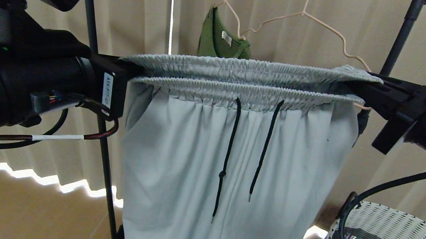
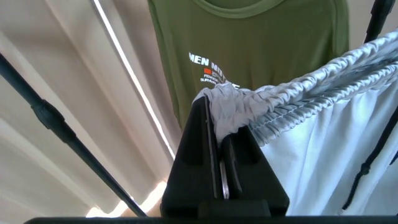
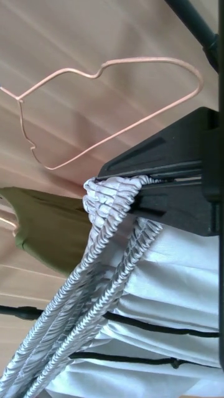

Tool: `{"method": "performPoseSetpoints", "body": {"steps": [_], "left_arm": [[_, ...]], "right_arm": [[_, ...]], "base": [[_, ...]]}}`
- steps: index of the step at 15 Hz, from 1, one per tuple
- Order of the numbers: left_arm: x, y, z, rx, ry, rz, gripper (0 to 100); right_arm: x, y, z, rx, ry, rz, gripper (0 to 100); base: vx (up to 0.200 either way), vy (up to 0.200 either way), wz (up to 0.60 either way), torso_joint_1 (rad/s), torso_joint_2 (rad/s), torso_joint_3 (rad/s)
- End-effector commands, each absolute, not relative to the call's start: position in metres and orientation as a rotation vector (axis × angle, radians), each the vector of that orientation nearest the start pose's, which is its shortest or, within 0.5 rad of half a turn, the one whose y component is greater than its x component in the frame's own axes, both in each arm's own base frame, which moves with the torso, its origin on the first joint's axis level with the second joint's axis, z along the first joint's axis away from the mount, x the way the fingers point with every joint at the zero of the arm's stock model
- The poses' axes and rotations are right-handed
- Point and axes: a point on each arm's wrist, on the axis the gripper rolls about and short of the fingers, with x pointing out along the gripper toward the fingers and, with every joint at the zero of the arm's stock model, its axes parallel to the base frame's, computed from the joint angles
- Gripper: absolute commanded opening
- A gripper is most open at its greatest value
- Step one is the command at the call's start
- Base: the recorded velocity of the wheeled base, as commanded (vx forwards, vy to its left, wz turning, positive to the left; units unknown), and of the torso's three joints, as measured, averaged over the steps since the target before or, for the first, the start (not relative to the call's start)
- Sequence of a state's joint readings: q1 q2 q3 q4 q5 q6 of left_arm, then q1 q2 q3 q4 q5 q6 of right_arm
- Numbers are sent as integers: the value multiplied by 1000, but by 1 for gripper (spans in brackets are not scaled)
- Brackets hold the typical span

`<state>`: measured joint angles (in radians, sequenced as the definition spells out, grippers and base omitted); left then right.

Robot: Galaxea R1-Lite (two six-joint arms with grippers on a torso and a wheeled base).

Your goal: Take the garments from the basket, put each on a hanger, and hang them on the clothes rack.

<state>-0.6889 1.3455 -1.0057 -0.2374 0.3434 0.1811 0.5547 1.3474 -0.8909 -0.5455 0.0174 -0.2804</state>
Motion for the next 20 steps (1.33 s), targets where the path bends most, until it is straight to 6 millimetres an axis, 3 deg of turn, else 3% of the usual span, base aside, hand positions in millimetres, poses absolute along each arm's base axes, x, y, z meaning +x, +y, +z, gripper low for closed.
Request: {"method": "performPoseSetpoints", "body": {"steps": [1,6,7,14,20], "left_arm": [[177,-136,295,229,57,-351,0],[177,-136,295,229,57,-351,0],[178,-136,295,229,57,-349,0],[202,-114,289,246,95,-174,0],[208,-110,289,235,82,-142,0]], "right_arm": [[191,119,292,-249,-167,557,0],[191,119,290,-251,-158,558,0],[191,119,288,-253,-153,559,100],[183,117,279,-227,-158,623,100],[177,115,274,-225,-194,708,100]], "base": [[0,0,0,0,0,0],[0,0,0,0,0,0],[0,0,0,0,0,0],[0,0,0,0,0,0],[0,0,0,0,0,0]]}}
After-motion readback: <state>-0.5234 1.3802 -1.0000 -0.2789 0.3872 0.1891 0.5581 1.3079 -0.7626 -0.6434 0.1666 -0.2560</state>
